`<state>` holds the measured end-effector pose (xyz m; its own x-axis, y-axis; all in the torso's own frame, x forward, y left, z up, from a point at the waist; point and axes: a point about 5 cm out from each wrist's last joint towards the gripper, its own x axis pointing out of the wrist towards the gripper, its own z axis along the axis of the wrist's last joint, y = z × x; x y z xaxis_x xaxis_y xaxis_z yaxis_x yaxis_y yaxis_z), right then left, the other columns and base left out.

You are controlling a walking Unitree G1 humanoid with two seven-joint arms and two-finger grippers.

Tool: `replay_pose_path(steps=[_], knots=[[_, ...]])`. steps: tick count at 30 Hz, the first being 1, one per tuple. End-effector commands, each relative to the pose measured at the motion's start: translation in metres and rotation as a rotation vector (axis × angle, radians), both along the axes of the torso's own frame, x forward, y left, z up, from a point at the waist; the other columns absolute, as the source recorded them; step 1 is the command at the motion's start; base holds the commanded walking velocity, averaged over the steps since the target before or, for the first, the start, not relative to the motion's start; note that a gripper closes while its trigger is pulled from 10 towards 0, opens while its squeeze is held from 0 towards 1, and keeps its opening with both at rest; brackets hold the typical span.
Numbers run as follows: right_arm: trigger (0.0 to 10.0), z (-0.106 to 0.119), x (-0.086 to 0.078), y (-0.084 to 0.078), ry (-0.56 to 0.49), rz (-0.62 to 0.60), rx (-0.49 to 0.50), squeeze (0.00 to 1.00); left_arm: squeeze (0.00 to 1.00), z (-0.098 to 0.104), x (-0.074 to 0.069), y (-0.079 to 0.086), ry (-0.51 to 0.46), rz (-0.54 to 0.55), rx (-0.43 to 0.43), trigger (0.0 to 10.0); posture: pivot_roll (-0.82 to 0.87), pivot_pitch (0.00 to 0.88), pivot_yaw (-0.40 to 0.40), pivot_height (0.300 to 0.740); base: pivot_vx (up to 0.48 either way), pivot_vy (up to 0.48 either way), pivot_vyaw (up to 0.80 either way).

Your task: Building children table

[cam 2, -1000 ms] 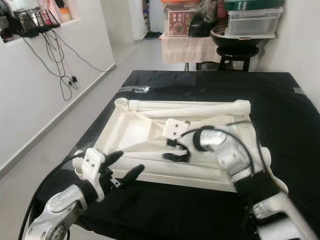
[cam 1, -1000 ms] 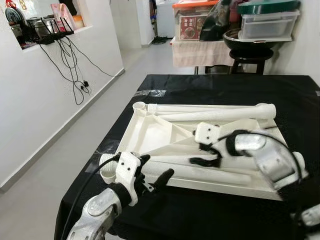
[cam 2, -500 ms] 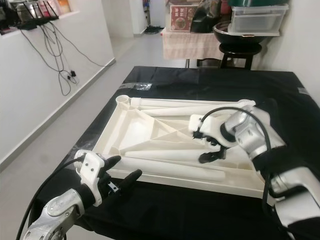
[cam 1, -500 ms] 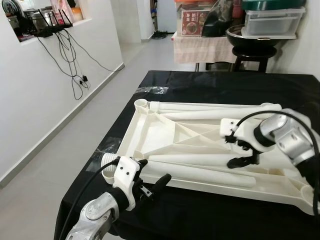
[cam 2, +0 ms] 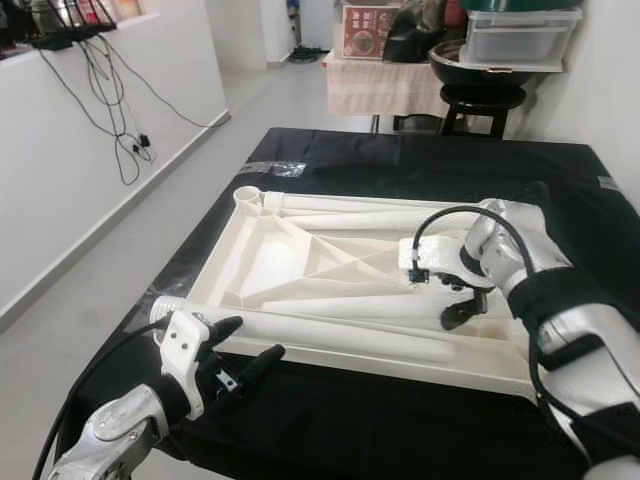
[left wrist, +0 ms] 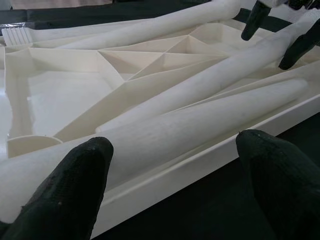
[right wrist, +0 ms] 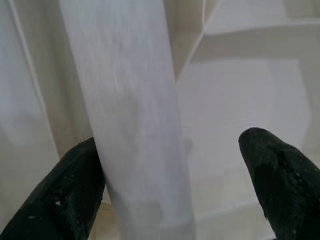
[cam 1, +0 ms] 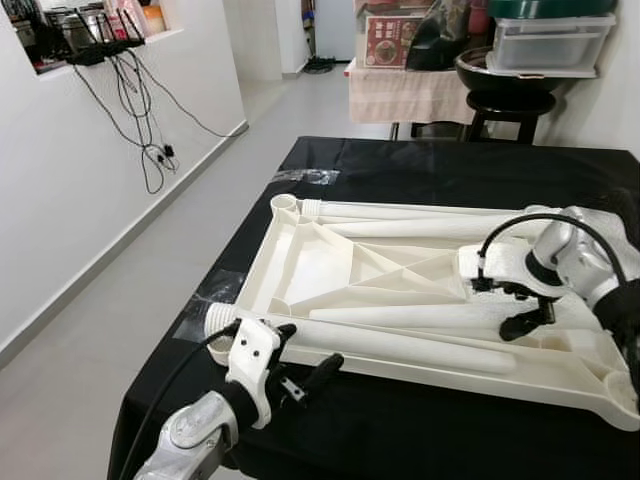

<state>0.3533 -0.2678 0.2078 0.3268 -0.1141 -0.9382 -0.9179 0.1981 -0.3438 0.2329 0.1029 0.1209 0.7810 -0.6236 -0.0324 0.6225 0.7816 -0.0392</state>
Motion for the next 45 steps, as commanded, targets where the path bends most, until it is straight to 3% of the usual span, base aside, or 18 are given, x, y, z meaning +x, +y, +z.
replay_pose_path(steps=[1,2,3,4,6,7,25,27,28,30,31,33,34,40,41,43,44,45], knots=[[10.0,-0.001,0.003,0.005,-0.002,0.027,-0.045,0.00,0.00,-0.002,-0.001,-0.001,0.009,0.001,0.012,10.0,-0.03,0.000,-0.001,0.740,0.000,0.000,0.00],[6.8,-0.009,0.004,0.006,0.012,0.036,-0.080,0.00,0.00,-0.001,-0.001,-0.001,0.008,0.004,0.011,10.0,-0.03,0.000,-0.003,0.740,0.000,0.000,0.00],[6.8,-0.009,0.004,0.006,0.012,0.036,-0.080,0.00,0.00,-0.001,-0.001,-0.001,0.008,0.004,0.011,10.0,-0.03,0.000,-0.003,0.740,0.000,0.000,0.00],[1.2,-0.012,0.005,0.008,0.012,0.045,-0.093,0.00,0.00,-0.001,0.000,-0.001,0.007,0.006,0.010,10.0,-0.03,0.000,-0.003,0.740,0.000,0.000,0.00],[1.2,-0.013,0.005,0.008,0.012,0.047,-0.095,0.00,0.00,-0.001,0.000,-0.001,0.007,0.007,0.009,10.0,-0.03,0.000,-0.003,0.740,0.000,0.000,0.00],[0.0,-0.013,0.005,0.009,0.014,0.050,-0.095,0.00,0.00,-0.001,0.000,-0.001,0.006,0.008,0.009,10.0,-0.03,0.000,-0.003,0.740,0.000,0.000,0.00],[0.0,-0.003,0.006,0.013,-0.012,0.085,0.081,0.00,0.00,-0.001,0.004,-0.001,-0.006,-0.003,0.022,10.0,-0.04,0.000,0.011,0.740,0.000,0.000,0.00],[0.0,0.005,0.007,0.016,-0.045,0.100,0.162,0.00,0.00,0.001,0.005,0.000,-0.013,-0.003,0.022,10.0,-0.04,0.000,0.011,0.740,0.000,0.000,0.00],[0.0,0.030,0.012,0.025,-0.160,0.126,0.367,0.00,0.00,0.006,0.008,0.001,-0.033,0.002,0.017,10.0,-0.03,0.000,0.012,0.740,0.000,0.000,0.00],[0.0,0.038,0.013,0.028,-0.200,0.130,0.434,0.00,0.00,0.008,0.009,0.001,-0.039,0.005,0.015,10.0,-0.03,0.000,0.012,0.740,0.000,0.000,0.00],[0.0,0.064,0.016,0.033,-0.331,0.122,0.666,0.00,0.00,0.016,0.011,0.002,-0.062,0.015,0.000,10.0,-0.03,0.000,0.014,0.740,0.000,0.000,0.00],[0.0,0.070,0.016,0.034,-0.360,0.121,0.719,0.00,0.00,0.018,0.011,0.002,-0.067,0.017,-0.004,10.0,-0.03,0.000,0.014,0.740,0.000,0.000,0.00],[0.0,0.080,0.016,0.038,-0.431,0.110,0.892,0.00,0.00,0.023,0.013,0.003,-0.084,0.026,-0.019,10.0,-0.03,0.000,0.018,0.740,0.000,0.000,0.00],[0.0,0.085,0.017,0.044,-0.514,0.061,1.128,0.00,0.00,0.029,0.014,0.003,-0.099,0.031,-0.032,10.0,-0.04,0.000,0.026,0.740,0.000,0.000,0.00],[4.8,0.085,0.019,0.049,-0.569,0.004,1.289,0.00,0.00,0.033,0.015,0.004,-0.107,0.035,-0.041,10.0,-0.04,0.000,0.033,0.740,0.000,0.000,0.00],[4.8,0.083,0.020,0.052,-0.609,-0.056,1.422,0.00,0.00,0.036,0.017,0.005,-0.116,0.038,-0.048,10.0,-0.04,0.000,0.035,0.740,0.000,0.000,0.00],[10.0,0.078,0.022,0.056,-0.652,-0.123,1.544,0.00,0.00,0.042,0.019,0.006,-0.134,0.046,-0.057,10.0,-0.04,0.000,0.044,0.740,0.000,0.000,0.00],[10.0,0.068,0.025,0.061,-0.744,-0.175,1.600,0.00,0.00,0.054,0.023,0.009,-0.171,0.059,-0.076,10.0,-0.04,0.000,0.047,0.740,0.000,0.000,0.00]])
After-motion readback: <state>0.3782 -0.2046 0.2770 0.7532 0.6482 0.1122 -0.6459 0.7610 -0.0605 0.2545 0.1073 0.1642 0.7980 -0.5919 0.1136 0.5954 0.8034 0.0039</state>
